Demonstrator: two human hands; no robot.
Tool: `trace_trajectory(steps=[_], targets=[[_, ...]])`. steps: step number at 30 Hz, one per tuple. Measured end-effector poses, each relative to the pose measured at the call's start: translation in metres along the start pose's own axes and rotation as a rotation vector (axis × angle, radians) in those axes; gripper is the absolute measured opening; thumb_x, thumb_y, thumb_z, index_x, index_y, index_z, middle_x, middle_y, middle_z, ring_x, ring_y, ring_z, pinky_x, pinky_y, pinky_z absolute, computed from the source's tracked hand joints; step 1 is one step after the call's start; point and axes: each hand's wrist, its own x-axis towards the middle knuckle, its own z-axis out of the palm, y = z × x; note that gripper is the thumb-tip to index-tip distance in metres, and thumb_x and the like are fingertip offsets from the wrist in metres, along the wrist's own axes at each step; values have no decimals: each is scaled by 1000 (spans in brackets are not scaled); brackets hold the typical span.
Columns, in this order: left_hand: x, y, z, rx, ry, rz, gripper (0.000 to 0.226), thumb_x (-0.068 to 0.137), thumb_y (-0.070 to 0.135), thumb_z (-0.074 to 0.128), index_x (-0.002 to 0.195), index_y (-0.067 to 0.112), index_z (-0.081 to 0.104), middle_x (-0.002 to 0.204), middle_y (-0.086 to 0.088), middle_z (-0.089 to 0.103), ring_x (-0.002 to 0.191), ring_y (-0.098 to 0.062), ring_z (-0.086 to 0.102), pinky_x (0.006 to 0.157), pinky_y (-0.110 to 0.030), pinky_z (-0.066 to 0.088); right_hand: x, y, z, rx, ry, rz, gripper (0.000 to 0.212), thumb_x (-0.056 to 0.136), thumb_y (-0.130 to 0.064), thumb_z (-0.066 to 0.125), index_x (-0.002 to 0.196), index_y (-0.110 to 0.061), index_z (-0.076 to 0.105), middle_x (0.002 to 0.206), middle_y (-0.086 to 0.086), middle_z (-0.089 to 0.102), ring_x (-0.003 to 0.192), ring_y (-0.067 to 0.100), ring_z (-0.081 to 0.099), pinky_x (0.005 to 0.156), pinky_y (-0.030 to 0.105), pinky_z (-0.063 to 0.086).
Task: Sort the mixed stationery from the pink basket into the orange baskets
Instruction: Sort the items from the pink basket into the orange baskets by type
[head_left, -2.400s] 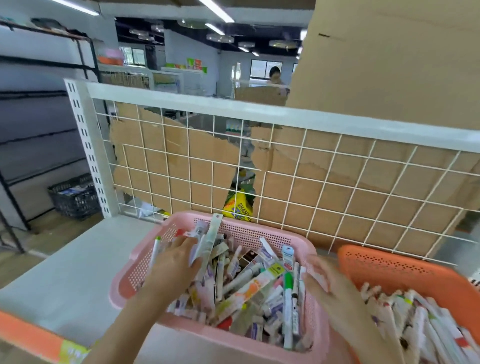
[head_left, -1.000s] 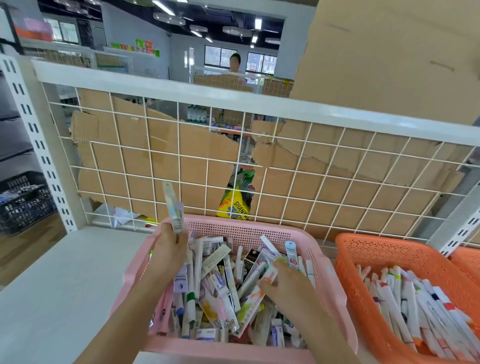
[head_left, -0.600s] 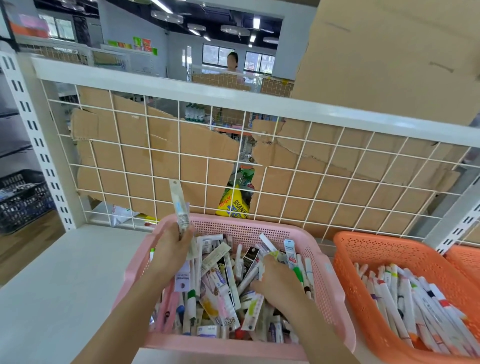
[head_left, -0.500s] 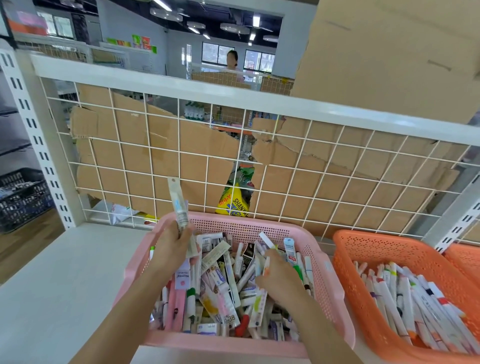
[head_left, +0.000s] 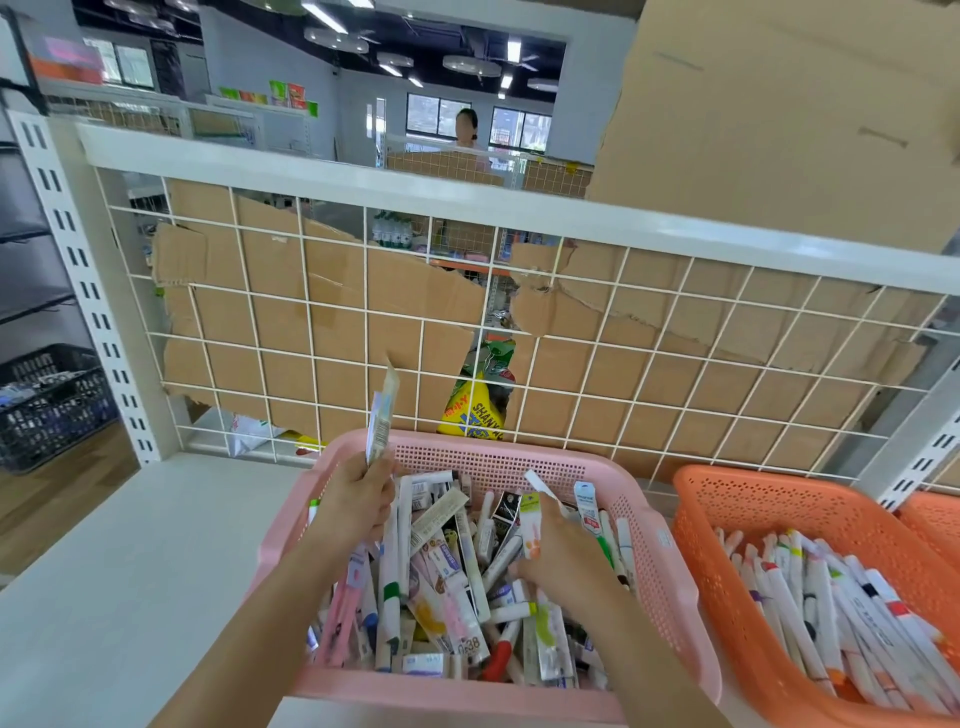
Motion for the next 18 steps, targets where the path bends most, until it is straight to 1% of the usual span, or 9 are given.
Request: trace_trajectory(steps=[1,2,4,6,9,12,13,15,18], targets=[[-1,1,-1,-20,-17,-12,33,101,25,38,70,11,39,43,7,27,33,-5,20,34,-13,19,1,2,1,25,0,9,86,88,-19,63,151,-17,3,99,-2,55,91,18,58,74,29,47],[-2,2,-1,-34,-36,-19,33,101,24,39,70,11,39,43,7,27,34,-6,20,34,-12,18,2,3,1,58,2,20,85,88,-13,61,151,-18,4,91,-4,52,83,16,56,68,28,47],[-3,3,-2,-40,-74,-11,34,100,25,39,69,12,36,44,7,27,35,-6,19,35,-12,18,2,6,2,139,24,49,82,87,-9,57,150,-22,6,95,-1,53,75,15,54,55,24,43],[-4,5,-2,-41,-101,11,34,100,25,39,69,12,35,45,6,27,36,-7,19,36,-13,18,3,8,1,221,95,56,78,89,-11,53,150,-22,6,82,-4,50,64,12,51,47,21,35],[-6,7,-1,-58,-102,47,32,101,25,38,73,9,39,48,4,31,36,-7,21,36,-14,20,2,7,-6,342,307,-5,68,89,-5,47,149,-17,16,66,-4,46,53,10,45,45,20,33],[-6,10,0,-89,-50,108,25,100,25,41,83,6,44,53,-3,37,36,-8,24,36,-15,21,0,10,-18,408,505,-63,53,92,-6,46,142,-16,33,73,2,55,54,12,46,47,18,34],[-6,11,0,-107,-37,120,23,99,24,41,85,6,46,55,-5,37,36,-9,24,36,-15,20,-1,13,-22,421,540,-59,47,93,-10,45,139,-16,37,76,3,57,57,15,47,52,22,37],[-5,12,0,-135,-30,126,20,99,22,42,89,5,47,54,-4,38,36,-9,24,36,-15,20,-5,21,-29,420,576,-56,40,95,-16,44,135,-15,40,72,2,57,56,20,50,54,29,40],[-6,13,0,-108,-36,141,22,99,23,42,91,3,47,55,-4,38,38,-10,24,38,-16,20,-19,38,-42,448,645,-50,34,97,-13,43,131,-11,44,75,-5,55,61,11,55,51,27,36]])
